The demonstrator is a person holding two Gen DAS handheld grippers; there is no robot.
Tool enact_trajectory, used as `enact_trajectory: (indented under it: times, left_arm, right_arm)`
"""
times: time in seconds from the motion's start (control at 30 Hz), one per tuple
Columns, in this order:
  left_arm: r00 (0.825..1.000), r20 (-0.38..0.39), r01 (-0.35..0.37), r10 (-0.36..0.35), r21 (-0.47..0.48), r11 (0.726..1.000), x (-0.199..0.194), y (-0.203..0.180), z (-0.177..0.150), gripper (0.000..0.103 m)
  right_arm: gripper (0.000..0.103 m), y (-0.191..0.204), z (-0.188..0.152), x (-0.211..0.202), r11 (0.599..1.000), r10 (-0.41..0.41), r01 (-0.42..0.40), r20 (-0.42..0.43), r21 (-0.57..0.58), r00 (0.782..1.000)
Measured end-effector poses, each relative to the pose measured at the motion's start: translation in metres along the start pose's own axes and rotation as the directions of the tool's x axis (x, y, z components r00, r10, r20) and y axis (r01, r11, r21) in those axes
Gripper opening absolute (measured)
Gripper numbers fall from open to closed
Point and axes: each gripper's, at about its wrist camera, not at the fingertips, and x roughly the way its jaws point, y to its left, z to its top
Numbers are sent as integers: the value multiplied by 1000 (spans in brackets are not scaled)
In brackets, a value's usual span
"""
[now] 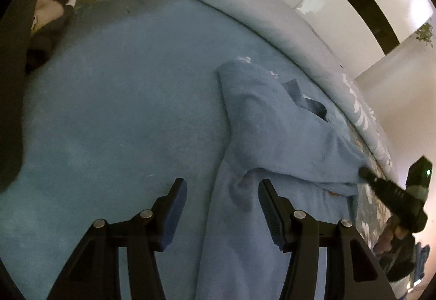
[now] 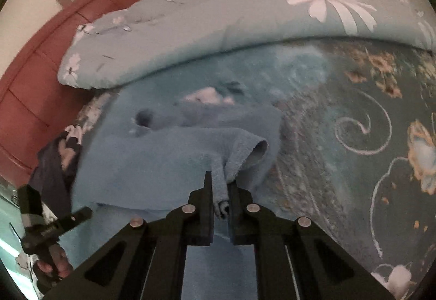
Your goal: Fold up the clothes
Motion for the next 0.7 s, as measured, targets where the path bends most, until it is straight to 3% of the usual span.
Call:
enact_trajectory:
  times: [0.3, 0.4, 0.43, 0.57, 0.7]
  left_arm:
    - [999, 53, -4, 8, -79, 997, -10, 27, 5, 59]
    - [997, 64, -44, 49, -66, 997, -12, 24, 5, 59]
    - [996, 66, -58, 63, -67, 996, -12, 24, 5, 59]
    - [1000, 17, 0, 1, -61, 998, -21, 25, -11, 59]
    - [993, -57, 101, -100, 28, 994, -35, 19, -49, 59]
  right_arm:
    - [12, -19, -6, 9, 999, -11, 13, -39, 48, 999]
    - [41, -22, -5, 1, 996, -79, 80, -33, 36, 996]
    - [41, -24, -5, -3, 995, -94, 95, -24, 37, 995]
    - [41, -35, -21, -34, 994, -76, 76, -6, 74, 997]
    - [45, -30, -71, -67, 1000, 12, -11, -31, 24, 999]
